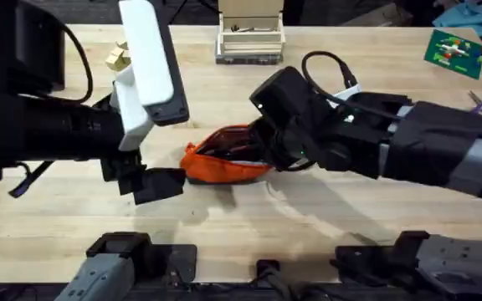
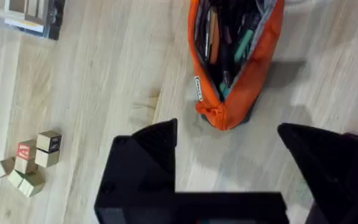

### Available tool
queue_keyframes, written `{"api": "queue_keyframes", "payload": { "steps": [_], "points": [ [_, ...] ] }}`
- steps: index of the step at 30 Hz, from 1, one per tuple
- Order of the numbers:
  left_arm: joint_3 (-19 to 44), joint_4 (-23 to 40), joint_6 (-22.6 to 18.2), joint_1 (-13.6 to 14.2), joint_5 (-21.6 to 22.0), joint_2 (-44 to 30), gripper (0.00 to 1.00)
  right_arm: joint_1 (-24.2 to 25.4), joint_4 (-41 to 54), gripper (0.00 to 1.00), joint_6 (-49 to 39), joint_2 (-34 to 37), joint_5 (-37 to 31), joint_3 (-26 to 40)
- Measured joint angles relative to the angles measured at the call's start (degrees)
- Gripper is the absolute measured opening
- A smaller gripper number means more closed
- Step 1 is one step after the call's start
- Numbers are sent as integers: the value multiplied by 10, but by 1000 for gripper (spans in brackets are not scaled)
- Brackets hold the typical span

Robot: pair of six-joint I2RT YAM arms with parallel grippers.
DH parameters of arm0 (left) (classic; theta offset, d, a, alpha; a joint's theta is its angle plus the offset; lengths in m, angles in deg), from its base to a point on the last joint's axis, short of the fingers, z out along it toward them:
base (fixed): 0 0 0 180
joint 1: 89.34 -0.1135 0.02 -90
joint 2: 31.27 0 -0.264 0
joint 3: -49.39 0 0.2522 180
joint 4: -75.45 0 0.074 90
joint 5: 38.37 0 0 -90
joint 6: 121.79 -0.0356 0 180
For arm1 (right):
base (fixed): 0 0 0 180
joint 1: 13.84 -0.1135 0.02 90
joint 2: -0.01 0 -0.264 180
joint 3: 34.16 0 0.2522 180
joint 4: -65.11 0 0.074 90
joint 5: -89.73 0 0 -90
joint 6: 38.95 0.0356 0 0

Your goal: Unzip the bag, pick up the pens from the table one at a time and place them inside, then zip the bag closed.

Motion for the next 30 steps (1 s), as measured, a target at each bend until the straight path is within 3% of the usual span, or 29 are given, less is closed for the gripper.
{"api": "queue_keyframes", "payload": {
  "steps": [3,4,8,9,23,30],
  "points": [
    [0,0,0,0,0,0,993,0,0,40,1,7,0,0],
    [0,0,0,0,0,0,993,0,-1,318,8,12,0,0],
    [0,0,0,0,0,0,993,0,-5,881,10,12,0,1],
    [0,0,0,0,0,0,993,0,-7,964,8,12,0,2],
    [0,0,0,0,0,0,993,0,-7,996,-17,12,0,4],
    [0,0,0,0,0,0,994,0,-7,996,-113,2,2,5]
  ]
}}
